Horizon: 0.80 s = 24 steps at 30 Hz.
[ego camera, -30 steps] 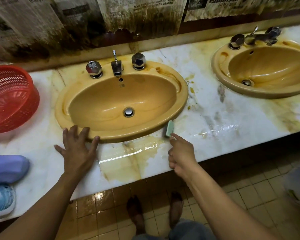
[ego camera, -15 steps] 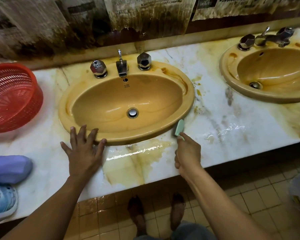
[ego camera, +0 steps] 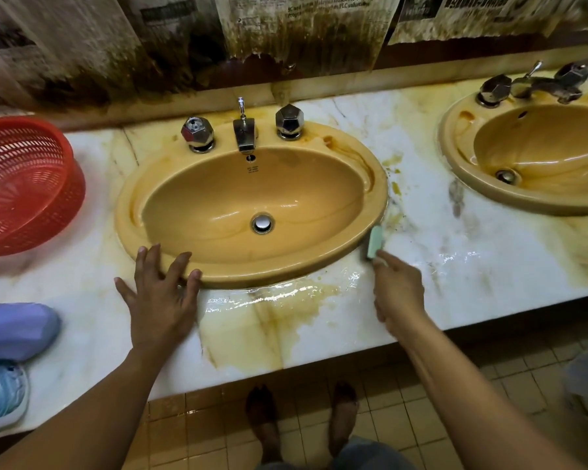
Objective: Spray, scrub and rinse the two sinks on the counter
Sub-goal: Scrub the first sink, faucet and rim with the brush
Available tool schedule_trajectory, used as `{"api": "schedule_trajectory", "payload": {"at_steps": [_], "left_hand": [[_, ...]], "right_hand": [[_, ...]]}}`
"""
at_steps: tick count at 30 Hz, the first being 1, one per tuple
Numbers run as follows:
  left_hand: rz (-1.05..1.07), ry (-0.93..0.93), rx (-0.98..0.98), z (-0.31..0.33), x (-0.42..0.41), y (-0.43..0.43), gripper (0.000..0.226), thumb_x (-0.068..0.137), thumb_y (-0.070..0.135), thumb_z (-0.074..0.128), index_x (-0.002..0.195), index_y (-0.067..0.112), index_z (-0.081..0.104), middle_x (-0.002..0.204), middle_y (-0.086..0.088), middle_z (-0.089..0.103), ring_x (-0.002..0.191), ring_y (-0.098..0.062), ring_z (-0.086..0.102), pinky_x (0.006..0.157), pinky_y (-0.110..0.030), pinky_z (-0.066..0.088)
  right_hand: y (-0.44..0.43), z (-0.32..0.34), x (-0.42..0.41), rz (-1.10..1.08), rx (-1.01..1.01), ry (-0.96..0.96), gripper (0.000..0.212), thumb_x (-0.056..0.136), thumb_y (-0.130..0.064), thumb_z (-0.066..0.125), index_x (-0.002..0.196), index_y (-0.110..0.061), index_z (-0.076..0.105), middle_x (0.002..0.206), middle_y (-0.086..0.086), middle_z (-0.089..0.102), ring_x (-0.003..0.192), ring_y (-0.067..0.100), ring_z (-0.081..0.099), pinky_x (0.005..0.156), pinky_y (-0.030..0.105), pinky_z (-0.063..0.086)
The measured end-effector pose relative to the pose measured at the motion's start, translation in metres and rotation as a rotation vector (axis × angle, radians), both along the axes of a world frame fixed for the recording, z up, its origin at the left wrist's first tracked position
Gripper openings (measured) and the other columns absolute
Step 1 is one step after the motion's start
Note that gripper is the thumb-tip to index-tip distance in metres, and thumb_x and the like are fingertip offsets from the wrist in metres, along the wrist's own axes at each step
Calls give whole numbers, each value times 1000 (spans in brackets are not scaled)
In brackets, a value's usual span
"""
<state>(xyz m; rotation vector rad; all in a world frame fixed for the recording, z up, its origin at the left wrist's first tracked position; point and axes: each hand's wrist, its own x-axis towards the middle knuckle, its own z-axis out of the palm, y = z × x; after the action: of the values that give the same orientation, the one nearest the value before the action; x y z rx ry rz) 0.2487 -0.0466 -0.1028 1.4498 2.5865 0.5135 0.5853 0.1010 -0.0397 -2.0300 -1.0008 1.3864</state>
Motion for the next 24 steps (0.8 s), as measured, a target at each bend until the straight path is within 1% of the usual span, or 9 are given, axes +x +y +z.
{"api": "schedule_trajectory", "payload": {"at_steps": [2,4,5,7,11,16,18,22,24], "left_hand": [[18,-13,12,1,1,1,52,102,58,33,142,32,55,166,-5,21,159,-20,5,119,-71,2],[33,-20,17,1,1,2,53,102,57,32,142,31,55,167,-5,21,159,-19,5,118,-71,2],[38,-21,15,1,1,2,53,102,57,32,143,31,54,167,-4,21,159,-19,5,119,-71,2],[43,-23,12,1,1,2,53,103,56,30,143,31,54,168,-3,20,159,-17,3,119,-71,3],[56,-17,13,2,2,2,50,103,53,31,142,32,54,168,-1,22,159,-17,6,118,-71,7],[58,-5,16,3,2,3,47,104,51,33,140,33,56,166,-1,25,159,-16,8,118,-70,9],[69,-12,35,4,3,3,47,103,51,34,139,33,58,165,-2,27,158,-17,10,118,-70,10],[86,-9,39,6,5,4,48,103,52,34,139,32,59,165,-3,27,158,-18,11,118,-70,7],[99,-4,41,6,6,4,49,103,52,34,141,32,58,166,-3,26,158,-18,11,118,-69,6]], "right_hand": [[-14,9,6,120,39,-74,31,100,-32,52,124,-43,68,103,5,68,69,24,59,48,28,50],[6,12,19,252,114,-279,37,99,-31,52,132,-36,68,126,7,69,96,30,66,80,39,60],[24,14,27,295,134,-377,39,98,-30,52,134,-35,67,133,9,67,108,34,65,94,43,57],[57,23,43,348,142,-518,42,98,-26,50,136,-34,65,137,14,63,120,40,60,105,46,50],[95,32,64,442,136,-596,44,96,-24,47,134,-34,66,137,16,61,123,40,56,103,45,49],[49,29,63,827,130,-706,45,99,-26,45,141,-38,60,135,11,63,118,38,58,94,45,51],[49,28,65,815,157,-714,44,102,-29,46,143,-40,58,135,11,64,120,37,58,94,45,50],[104,25,67,648,192,-651,43,99,-26,48,138,-34,65,137,13,64,125,36,56,102,42,50],[129,22,62,599,214,-561,43,98,-24,48,136,-30,67,137,10,65,119,34,58,93,35,52]]}}
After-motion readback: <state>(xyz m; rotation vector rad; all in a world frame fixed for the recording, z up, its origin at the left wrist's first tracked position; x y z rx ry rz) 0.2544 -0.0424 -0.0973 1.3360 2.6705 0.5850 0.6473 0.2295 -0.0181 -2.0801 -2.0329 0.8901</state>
